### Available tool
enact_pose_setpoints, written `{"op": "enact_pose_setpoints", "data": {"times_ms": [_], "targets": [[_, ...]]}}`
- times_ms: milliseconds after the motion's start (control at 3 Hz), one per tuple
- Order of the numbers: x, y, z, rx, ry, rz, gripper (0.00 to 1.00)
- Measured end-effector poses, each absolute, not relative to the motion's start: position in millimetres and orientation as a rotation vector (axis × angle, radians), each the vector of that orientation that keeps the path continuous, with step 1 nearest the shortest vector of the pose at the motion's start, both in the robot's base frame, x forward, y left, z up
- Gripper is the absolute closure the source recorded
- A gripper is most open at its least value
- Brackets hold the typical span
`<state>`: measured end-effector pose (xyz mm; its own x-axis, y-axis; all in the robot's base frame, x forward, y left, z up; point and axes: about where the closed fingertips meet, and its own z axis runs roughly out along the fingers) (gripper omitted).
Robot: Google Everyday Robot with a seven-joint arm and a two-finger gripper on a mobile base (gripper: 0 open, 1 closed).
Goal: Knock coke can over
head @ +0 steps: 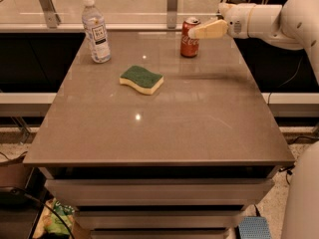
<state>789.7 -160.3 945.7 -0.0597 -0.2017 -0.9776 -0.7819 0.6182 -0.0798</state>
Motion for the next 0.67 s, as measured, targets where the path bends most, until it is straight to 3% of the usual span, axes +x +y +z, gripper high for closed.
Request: {"op": "enact_pose_setpoints", "data": {"times_ms": [667], "targets": [[807, -150, 923, -0.815, 1.611, 0.638, 0.00]]}}
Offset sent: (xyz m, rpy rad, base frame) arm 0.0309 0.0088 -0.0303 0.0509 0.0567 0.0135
